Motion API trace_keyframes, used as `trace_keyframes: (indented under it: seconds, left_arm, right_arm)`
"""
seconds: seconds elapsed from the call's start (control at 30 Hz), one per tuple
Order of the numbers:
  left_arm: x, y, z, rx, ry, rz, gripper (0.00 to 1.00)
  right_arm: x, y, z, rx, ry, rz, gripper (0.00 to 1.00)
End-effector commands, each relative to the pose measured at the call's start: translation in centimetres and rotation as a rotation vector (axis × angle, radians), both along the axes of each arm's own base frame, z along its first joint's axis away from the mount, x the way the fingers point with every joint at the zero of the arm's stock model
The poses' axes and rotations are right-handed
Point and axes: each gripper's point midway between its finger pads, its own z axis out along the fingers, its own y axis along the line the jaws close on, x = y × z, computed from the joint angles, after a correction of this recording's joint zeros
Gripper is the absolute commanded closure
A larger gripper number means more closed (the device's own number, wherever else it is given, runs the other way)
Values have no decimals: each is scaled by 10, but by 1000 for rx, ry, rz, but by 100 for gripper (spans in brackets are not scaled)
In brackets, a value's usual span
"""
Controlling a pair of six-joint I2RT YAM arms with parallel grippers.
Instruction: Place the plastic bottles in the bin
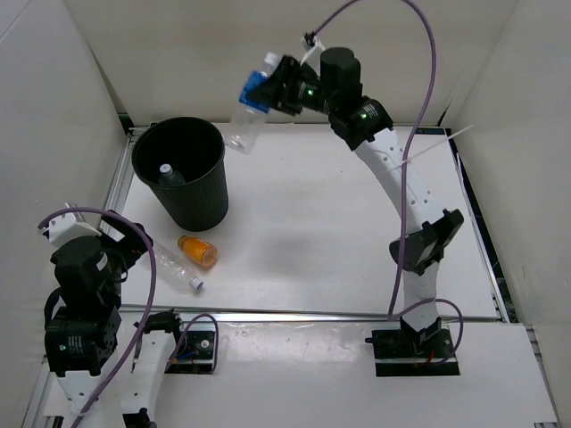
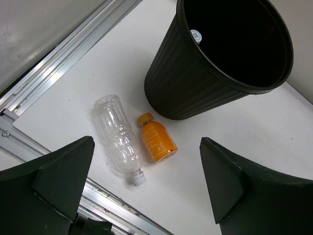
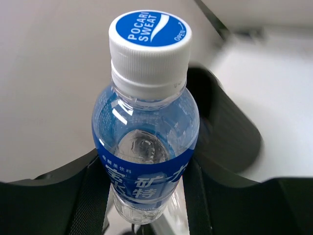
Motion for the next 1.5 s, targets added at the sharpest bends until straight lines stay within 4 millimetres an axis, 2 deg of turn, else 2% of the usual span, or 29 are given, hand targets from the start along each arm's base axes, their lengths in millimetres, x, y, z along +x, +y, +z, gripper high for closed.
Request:
trace_keyframes:
  seconds: [0.0, 0.03, 0.13, 0.17, 0.2, 0.27, 0.37, 0.43, 0.53, 0.57, 0.6, 0.63, 0.67, 0.73, 0.77, 0.8, 0.87, 0.9, 0.97, 1.0, 1.07, 1.1, 1.13, 1.17, 1.2, 1.3, 1.33, 1.4, 1.47]
  left_arm:
    - [5, -4, -3, 1, -1, -27, 0]
    - [6, -4, -6, 1, 8, -27, 0]
    - [4, -7, -14, -1, 51, -49, 0]
    - [2, -6, -17, 9, 67, -53, 0]
    - [4, -6, -18, 19, 82, -58, 0]
    - [3, -8, -24, 13, 115, -67, 0]
    - [7, -10, -26, 21, 142, -91, 0]
    - [10, -14, -28, 16, 153, -111, 0]
    - [18, -24, -24, -14, 129, -159, 0]
    - [19, -26, -28, -28, 137, -163, 0]
    - [21, -26, -25, -37, 122, -159, 0]
    - [21, -26, -29, -38, 133, -158, 0]
    - [22, -25, -32, -44, 139, -144, 0]
    - [23, -21, -34, -51, 133, -108, 0]
    - [24, -19, -38, -56, 142, -94, 0]
    - [25, -18, -40, -80, 141, -70, 0]
    - [23, -16, -40, -110, 109, -30, 0]
    - [24, -17, -43, -139, 108, -16, 0]
    - [24, -19, -45, -200, 73, 15, 0]
    - [29, -21, -50, -250, 67, 40, 0]
    - [31, -23, -59, -309, 71, 74, 0]
    - [34, -24, -65, -347, 81, 98, 0]
    - [35, -25, -81, -379, 111, 125, 0]
    - [42, -26, -85, -422, 91, 148, 0]
    - [44, -26, -102, -431, 113, 160, 0]
    - [52, -27, -123, -477, 70, 179, 0]
    - [52, -29, -150, -490, 112, 189, 0]
    - [54, -38, -164, -555, 99, 176, 0]
    - [59, -42, -178, -577, 91, 160, 0]
  right_arm:
    - [3, 35, 63, 188, -237, 108, 77]
    - [6, 41, 76, 242, -289, 127, 77]
    - [19, 73, 46, 297, -237, 167, 78]
    - [23, 77, 44, 326, -232, 169, 78]
    - [24, 81, 40, 335, -228, 184, 78]
    - [21, 102, 20, 321, -227, 211, 77]
    - [18, 114, 15, 300, -273, 204, 76]
    - [24, 119, -1, 280, -264, 203, 70]
    - [26, 117, 5, 282, -295, 191, 68]
    - [26, 117, 5, 275, -309, 191, 66]
    - [20, 122, 1, 258, -322, 210, 64]
    - [17, 119, 6, 250, -332, 210, 45]
    - [18, 119, 1, 230, -326, 211, 31]
    - [-1, 123, 9, 209, -368, 247, 2]
    - [-2, 122, 7, 192, -371, 248, 0]
    - [-12, 121, 15, 178, -390, 259, 0]
    - [-20, 119, 14, 151, -385, 271, 0]
    - [-27, 110, 25, 136, -396, 263, 0]
    - [-28, 98, 31, 99, -395, 216, 0]
    - [-36, 85, 39, 75, -389, 200, 0]
    - [-40, 68, 46, 57, -374, 165, 0]
    - [-53, 55, 63, 67, -387, 163, 0]
    - [-58, 49, 59, 43, -370, 167, 0]
    - [-68, 41, 64, 32, -375, 179, 0]
    - [-74, 37, 62, 22, -361, 190, 0]
    - [-89, 24, 42, -42, -293, 213, 0]
    - [-92, 22, 37, -55, -276, 216, 0]
    - [-96, 12, 25, -90, -242, 221, 0]
    - [-106, 5, 25, -98, -227, 237, 0]
